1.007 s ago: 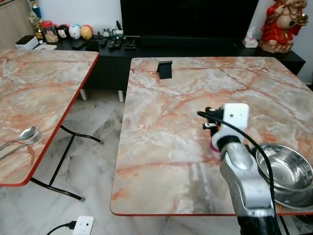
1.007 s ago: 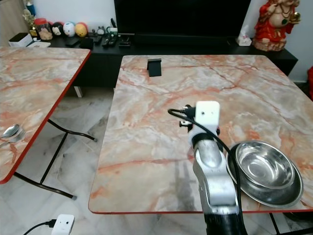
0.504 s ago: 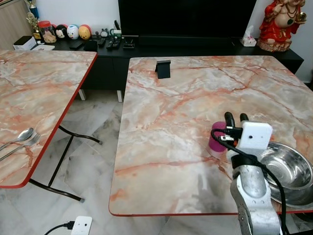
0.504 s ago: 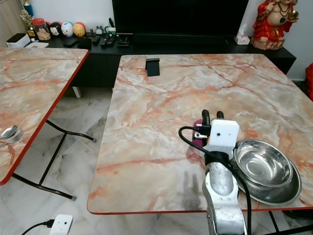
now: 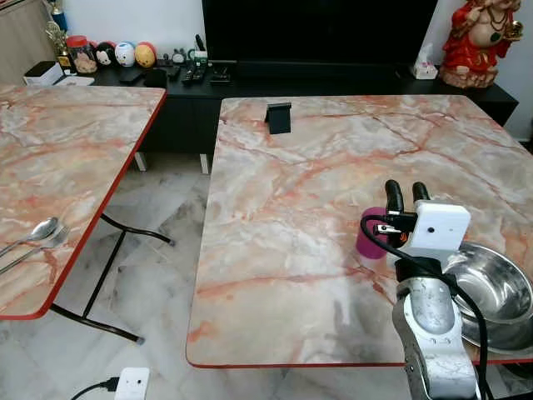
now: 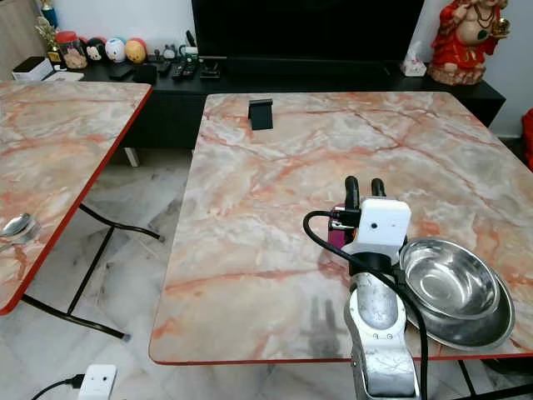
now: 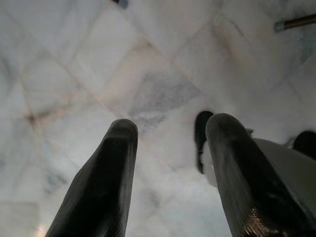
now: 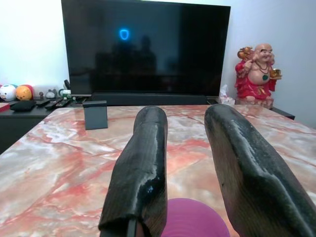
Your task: Setting the table
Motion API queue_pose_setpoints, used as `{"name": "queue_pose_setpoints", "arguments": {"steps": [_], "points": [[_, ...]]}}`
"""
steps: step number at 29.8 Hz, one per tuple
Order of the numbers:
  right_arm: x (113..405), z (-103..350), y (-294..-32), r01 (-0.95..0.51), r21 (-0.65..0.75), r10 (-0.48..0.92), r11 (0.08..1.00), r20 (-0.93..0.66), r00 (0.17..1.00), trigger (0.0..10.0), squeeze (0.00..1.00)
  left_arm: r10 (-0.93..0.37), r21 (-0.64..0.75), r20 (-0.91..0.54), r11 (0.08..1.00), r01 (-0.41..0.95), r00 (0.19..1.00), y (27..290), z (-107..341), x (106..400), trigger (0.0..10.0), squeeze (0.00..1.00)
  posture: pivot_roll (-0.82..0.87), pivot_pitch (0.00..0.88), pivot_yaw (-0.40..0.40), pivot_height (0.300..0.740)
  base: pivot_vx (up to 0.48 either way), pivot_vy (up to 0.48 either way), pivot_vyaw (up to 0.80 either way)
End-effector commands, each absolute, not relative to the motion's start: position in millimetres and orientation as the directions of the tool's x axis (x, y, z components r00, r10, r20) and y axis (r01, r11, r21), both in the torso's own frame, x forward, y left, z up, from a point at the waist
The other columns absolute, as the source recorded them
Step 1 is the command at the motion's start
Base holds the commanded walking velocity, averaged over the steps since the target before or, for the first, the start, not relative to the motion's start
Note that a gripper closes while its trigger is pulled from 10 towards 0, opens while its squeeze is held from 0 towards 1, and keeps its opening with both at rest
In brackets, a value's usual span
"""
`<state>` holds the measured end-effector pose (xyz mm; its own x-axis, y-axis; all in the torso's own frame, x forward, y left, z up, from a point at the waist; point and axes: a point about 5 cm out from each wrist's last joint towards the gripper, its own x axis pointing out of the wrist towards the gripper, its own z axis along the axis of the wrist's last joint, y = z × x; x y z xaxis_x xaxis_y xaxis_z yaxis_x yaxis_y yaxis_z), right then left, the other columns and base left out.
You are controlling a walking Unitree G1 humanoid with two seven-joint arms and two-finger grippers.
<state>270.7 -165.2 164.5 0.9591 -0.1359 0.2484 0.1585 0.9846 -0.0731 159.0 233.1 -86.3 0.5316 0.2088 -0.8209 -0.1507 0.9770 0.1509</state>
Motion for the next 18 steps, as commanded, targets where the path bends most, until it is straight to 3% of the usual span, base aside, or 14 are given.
{"name": "queue_pose_setpoints", "arguments": {"steps": [1,4,13,18], "points": [[272.6,165.7,-164.0,0.155,-0.066,-0.134,0.986,0.253,0.958,10.0,0.0,0.221,0.146,-0.832,0.972,-0.184,0.509,234.5,-88.1,154.4,10.0,0.0,0.03,0.0,-0.027,0.74,0.0,0.0,0.0],[274.8,168.3,-164.2,0.152,-0.067,-0.13,0.986,0.26,0.957,10.0,0.0,0.218,0.143,-0.764,0.975,-0.171,0.607,244.7,-73.8,177.2,10.0,0.0,0.03,0.0,-0.03,0.74,0.0,0.0,0.0],[278.8,171.5,-165.0,0.155,-0.071,-0.13,0.985,0.27,0.954,10.0,0.0,0.213,0.137,-0.788,0.975,-0.173,0.577,245.9,-78.5,167.2,10.0,0.0,0.03,0.0,-0.031,0.74,0.0,0.0,0.0],[280.6,171.7,-162.6,0.149,-0.07,-0.125,0.986,0.272,0.954,10.0,0.0,0.207,0.133,-0.793,0.977,-0.168,0.573,247.0,-78.8,166.1,10.0,0.0,0.03,0.0,-0.022,0.74,0.0,0.307,0.0]]}}
